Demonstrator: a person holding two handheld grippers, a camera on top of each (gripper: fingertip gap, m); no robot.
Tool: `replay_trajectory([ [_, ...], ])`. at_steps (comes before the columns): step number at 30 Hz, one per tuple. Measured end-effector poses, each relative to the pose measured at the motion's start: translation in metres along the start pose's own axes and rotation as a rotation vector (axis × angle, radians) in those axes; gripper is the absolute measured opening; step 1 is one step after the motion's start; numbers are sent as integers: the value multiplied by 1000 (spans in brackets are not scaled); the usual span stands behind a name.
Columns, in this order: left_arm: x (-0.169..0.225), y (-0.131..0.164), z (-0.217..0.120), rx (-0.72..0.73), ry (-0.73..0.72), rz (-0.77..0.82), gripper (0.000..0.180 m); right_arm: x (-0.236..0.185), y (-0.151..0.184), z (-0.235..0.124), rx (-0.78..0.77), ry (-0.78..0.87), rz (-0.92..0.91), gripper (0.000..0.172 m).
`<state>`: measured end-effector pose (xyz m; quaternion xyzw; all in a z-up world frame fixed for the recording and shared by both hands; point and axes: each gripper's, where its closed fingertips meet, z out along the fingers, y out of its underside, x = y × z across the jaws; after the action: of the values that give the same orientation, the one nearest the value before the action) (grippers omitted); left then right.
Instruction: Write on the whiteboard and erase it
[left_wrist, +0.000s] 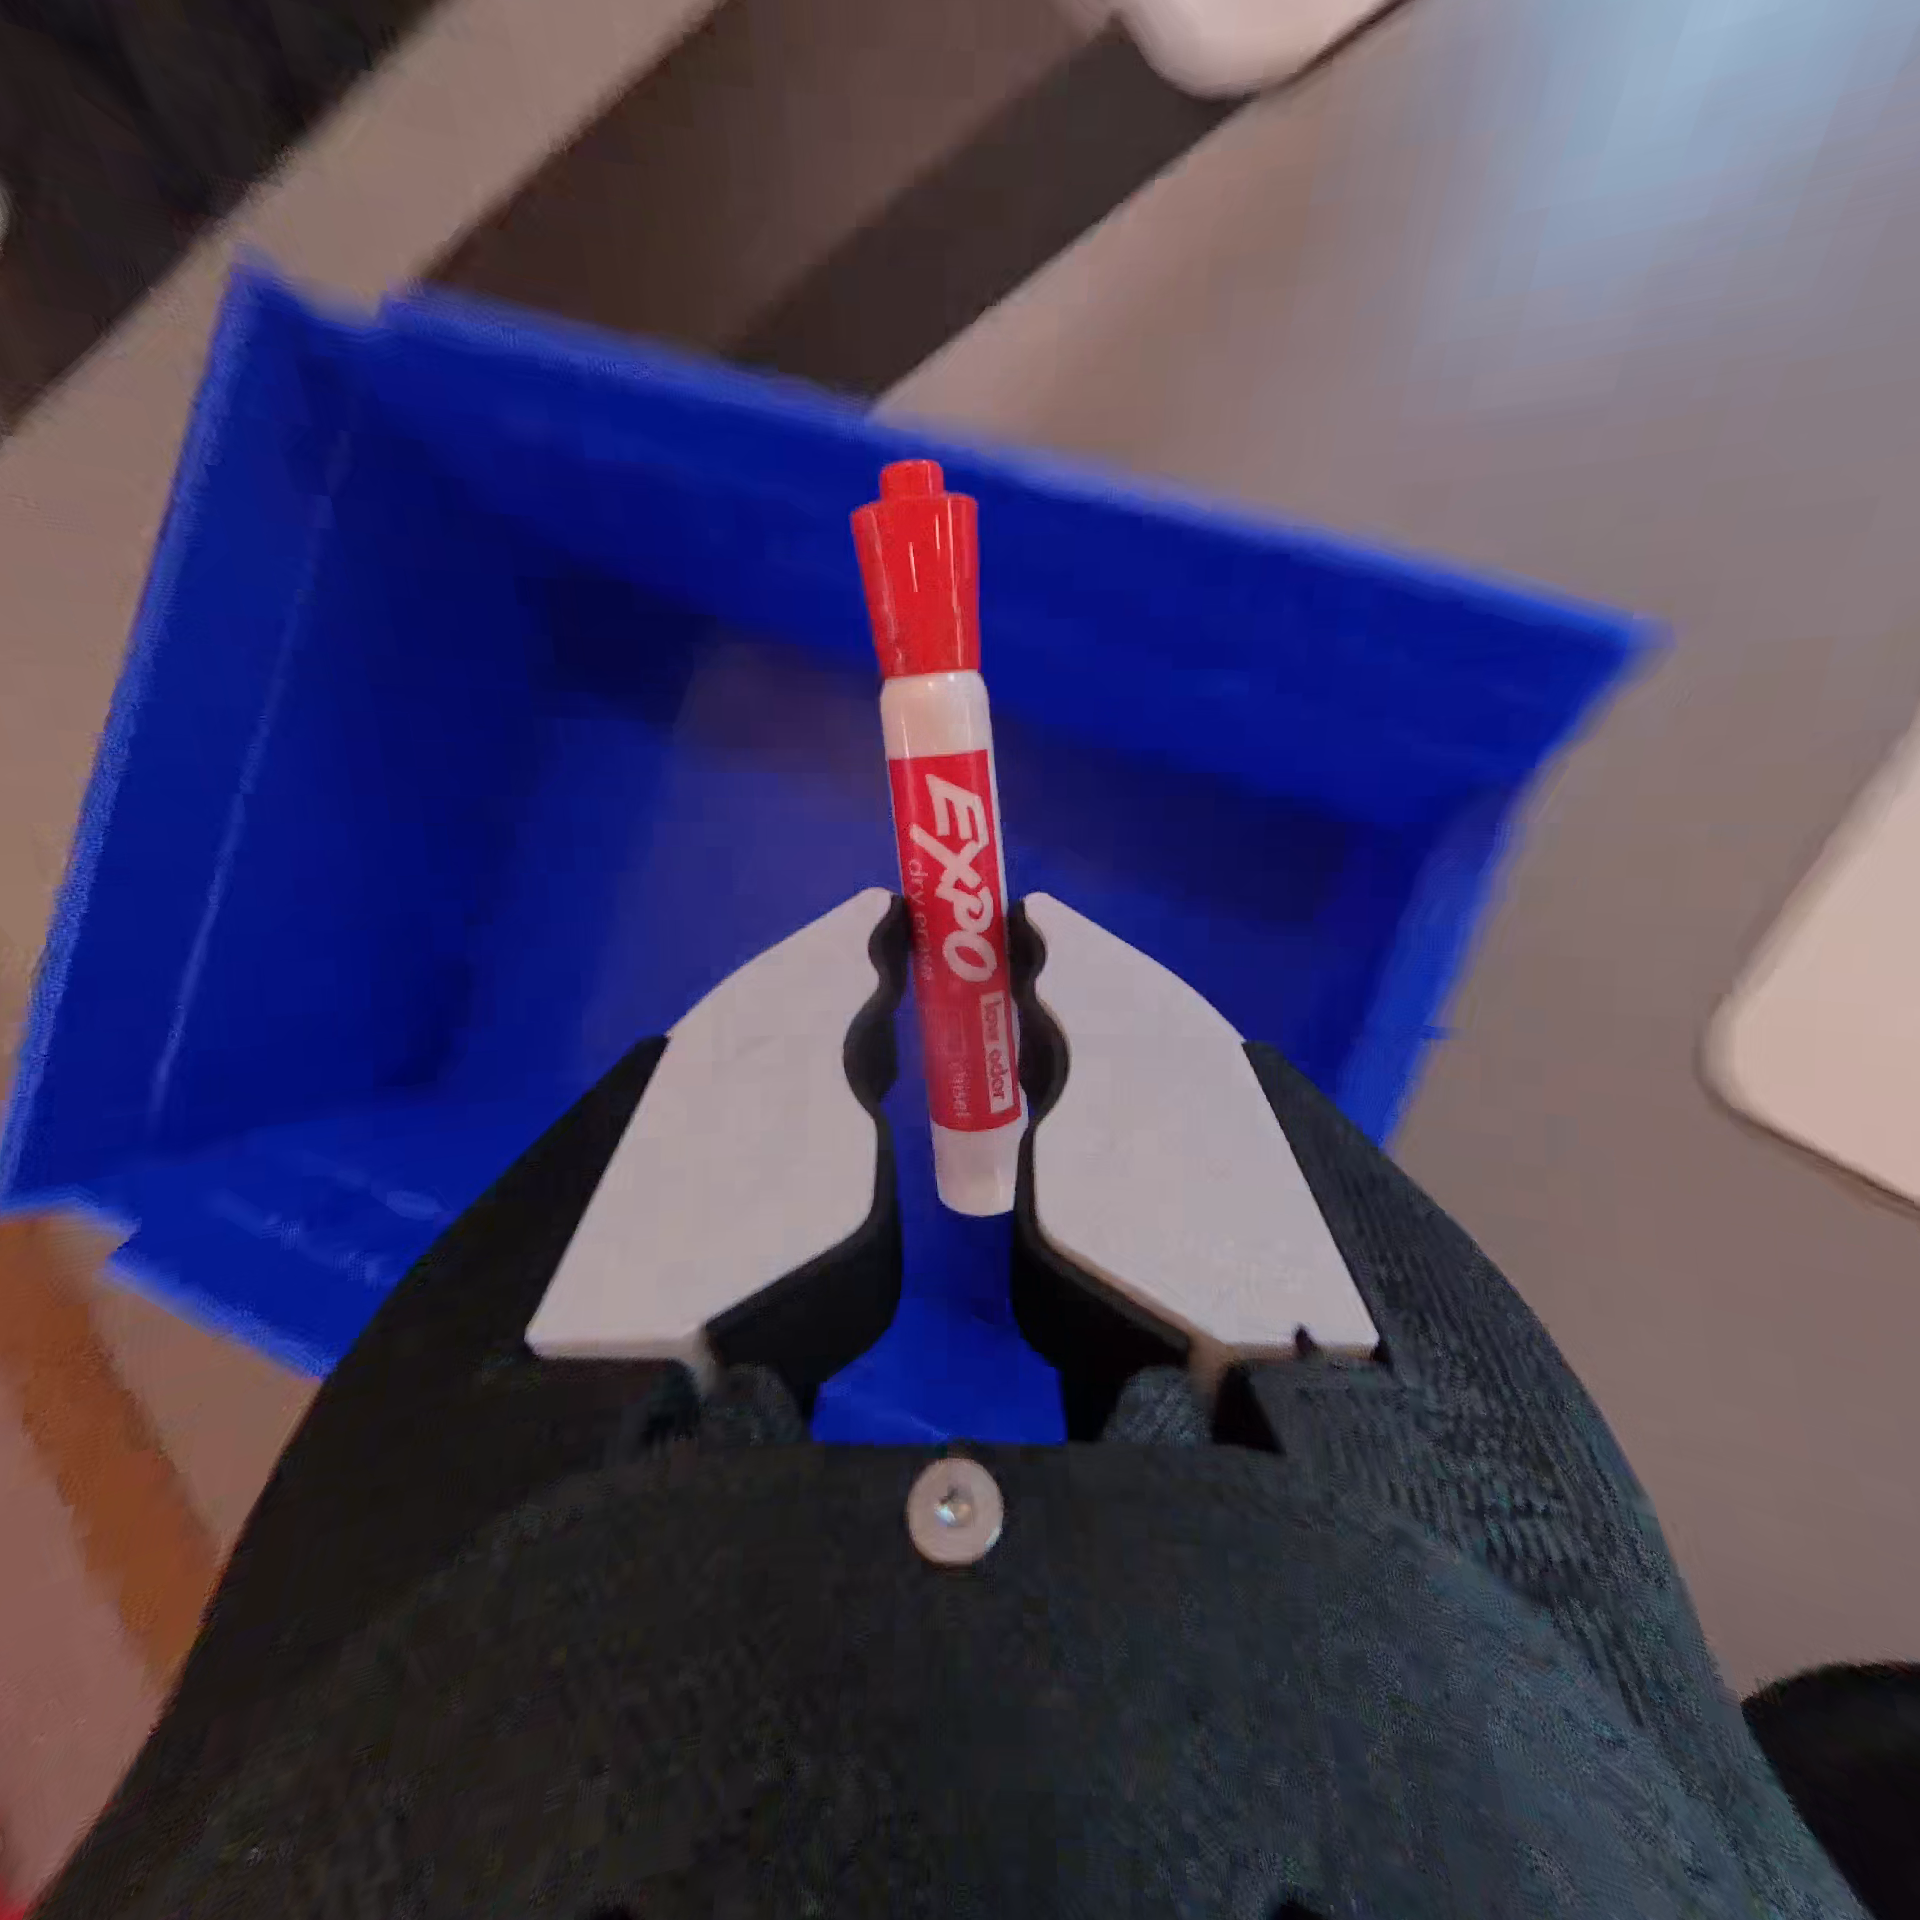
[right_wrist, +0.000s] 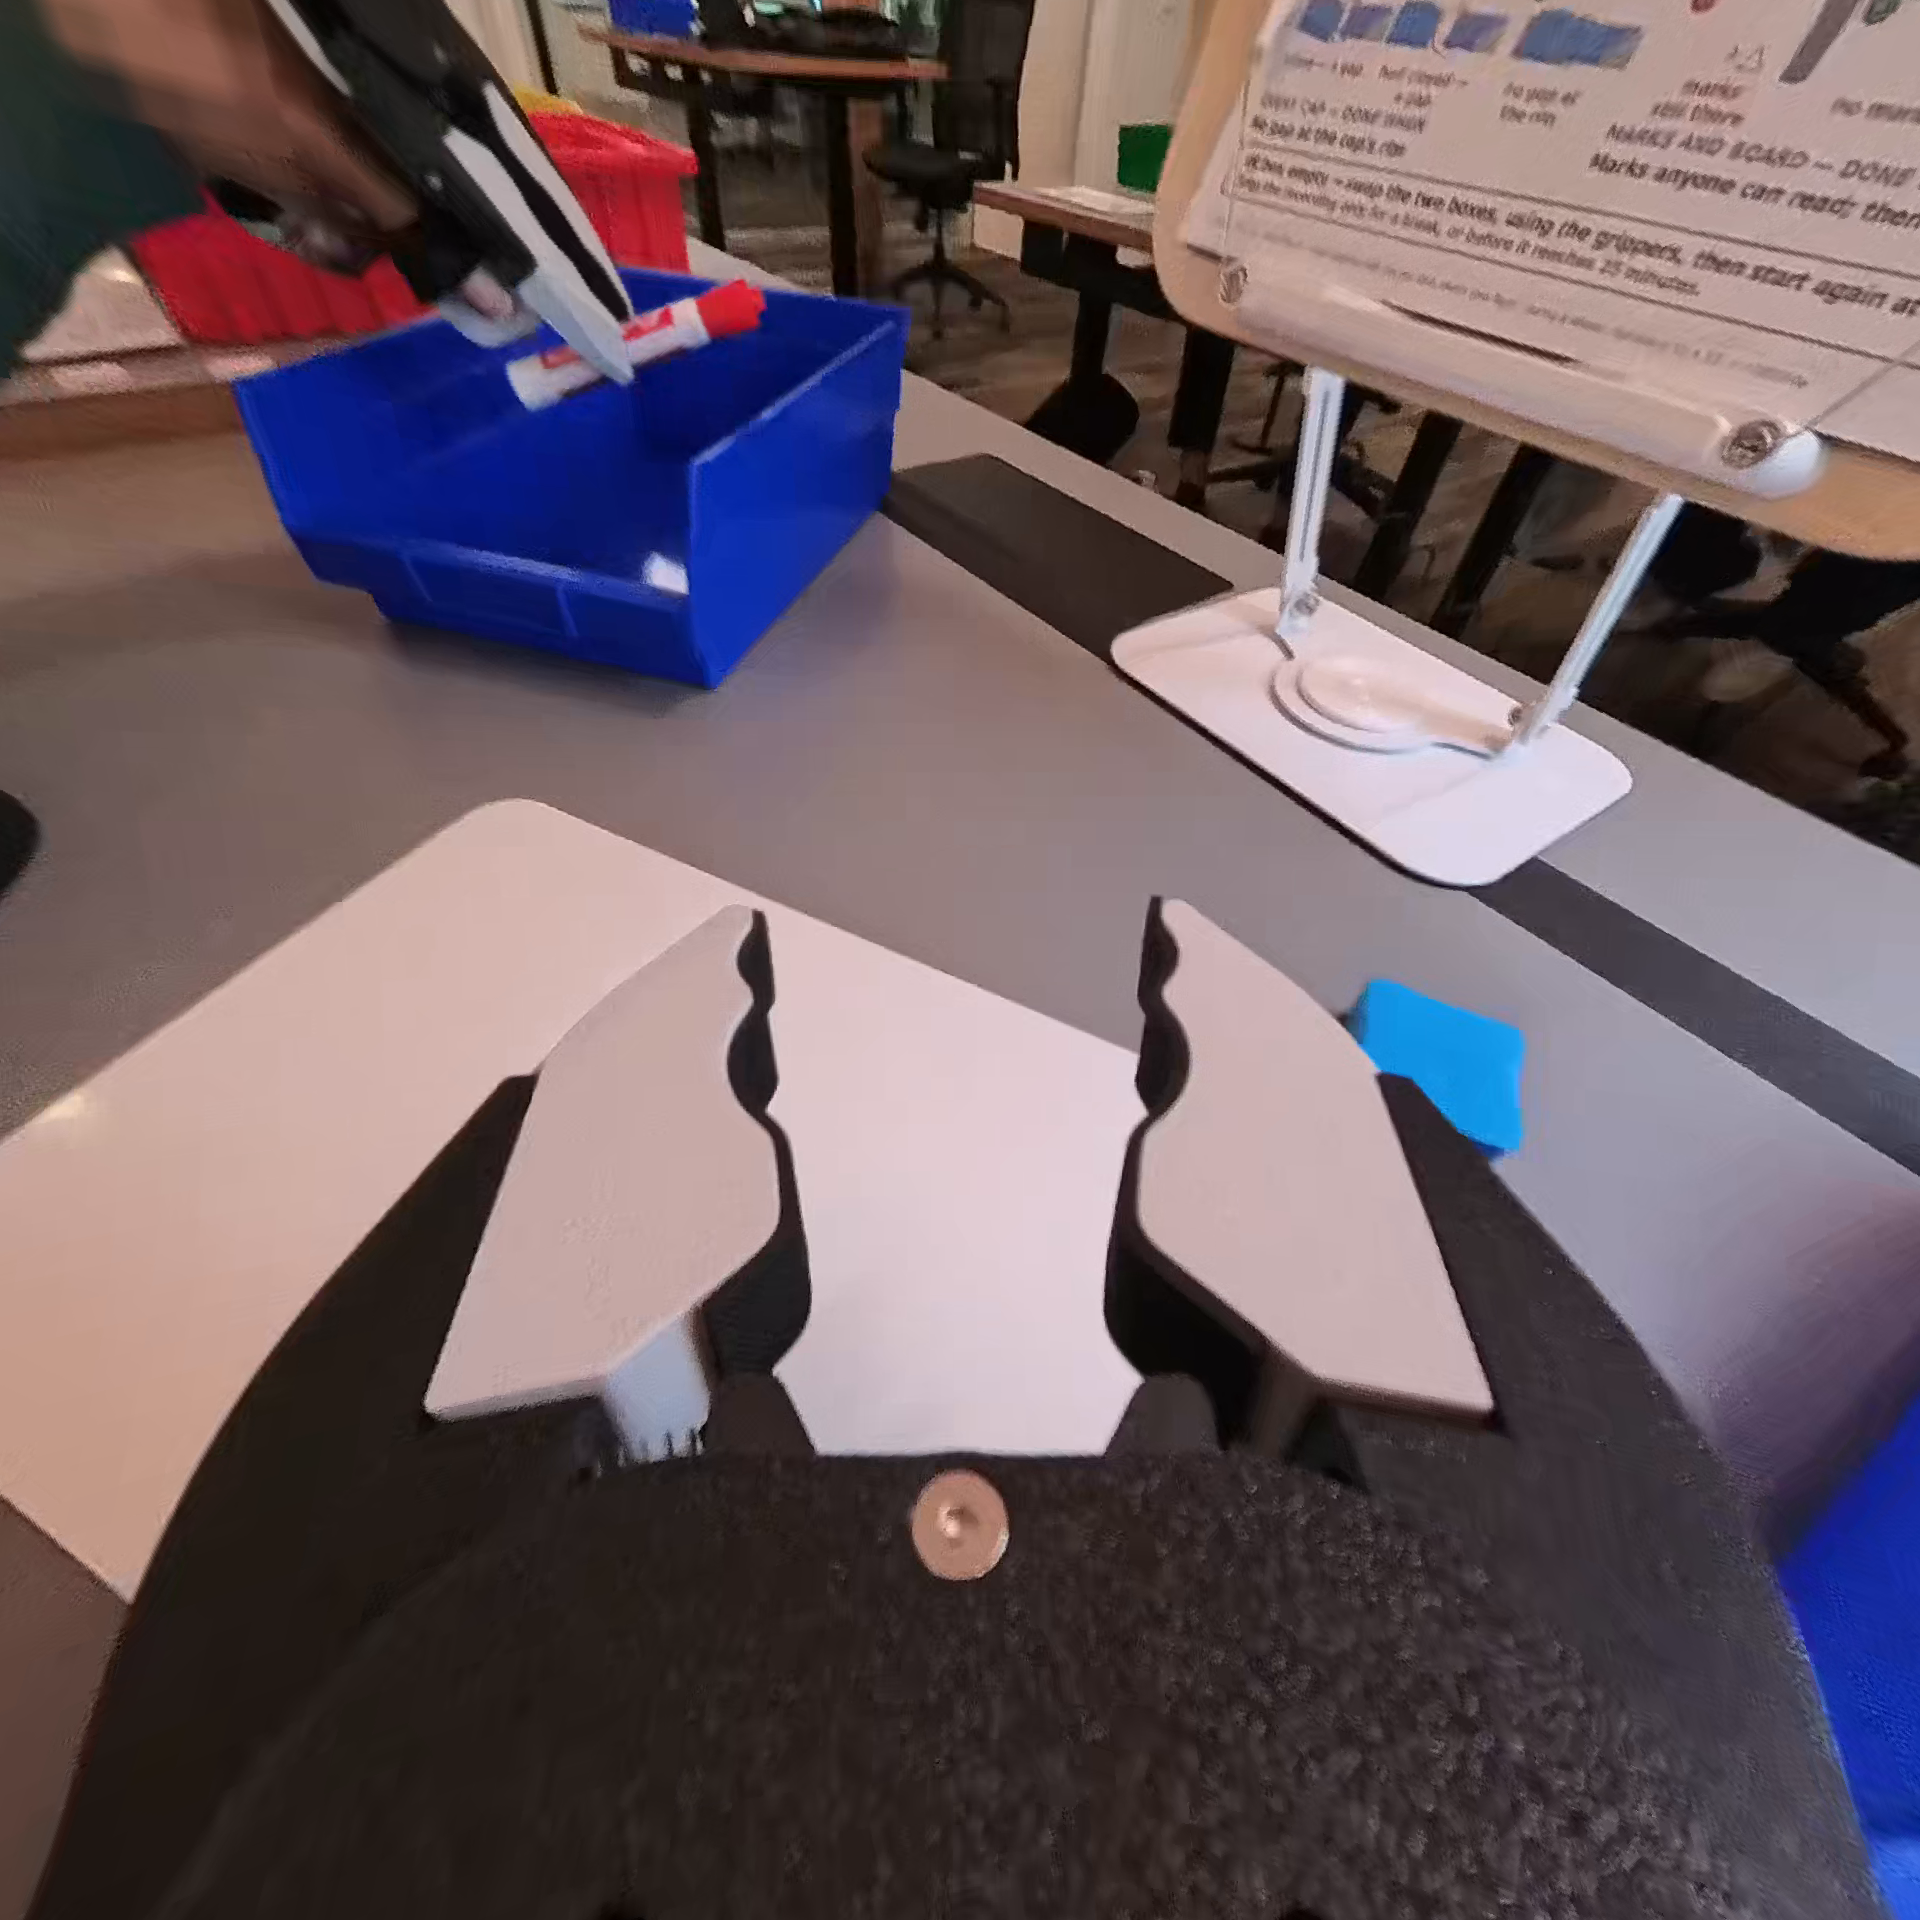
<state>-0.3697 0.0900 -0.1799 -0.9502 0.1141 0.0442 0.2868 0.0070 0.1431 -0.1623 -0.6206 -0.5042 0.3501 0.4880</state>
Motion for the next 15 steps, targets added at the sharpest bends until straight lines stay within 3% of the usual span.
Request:
replay_trajectory([
  [4,115,-44,-60,430,443,75,20,-42,-33,6,132,-185,116,68],
  [8,232,-56,-89,727,761,97,20,-87,-60,9,227,-363,199,67],
  [12,315,-49,-81,774,957,96,19,-118,-65,15,236,-451,198,63],
  [14,337,-44,-76,762,998,122,19,-122,-61,20,227,-460,200,50],
  [15,343,-42,-71,747,983,136,20,-125,-57,20,221,-476,185,33],
])
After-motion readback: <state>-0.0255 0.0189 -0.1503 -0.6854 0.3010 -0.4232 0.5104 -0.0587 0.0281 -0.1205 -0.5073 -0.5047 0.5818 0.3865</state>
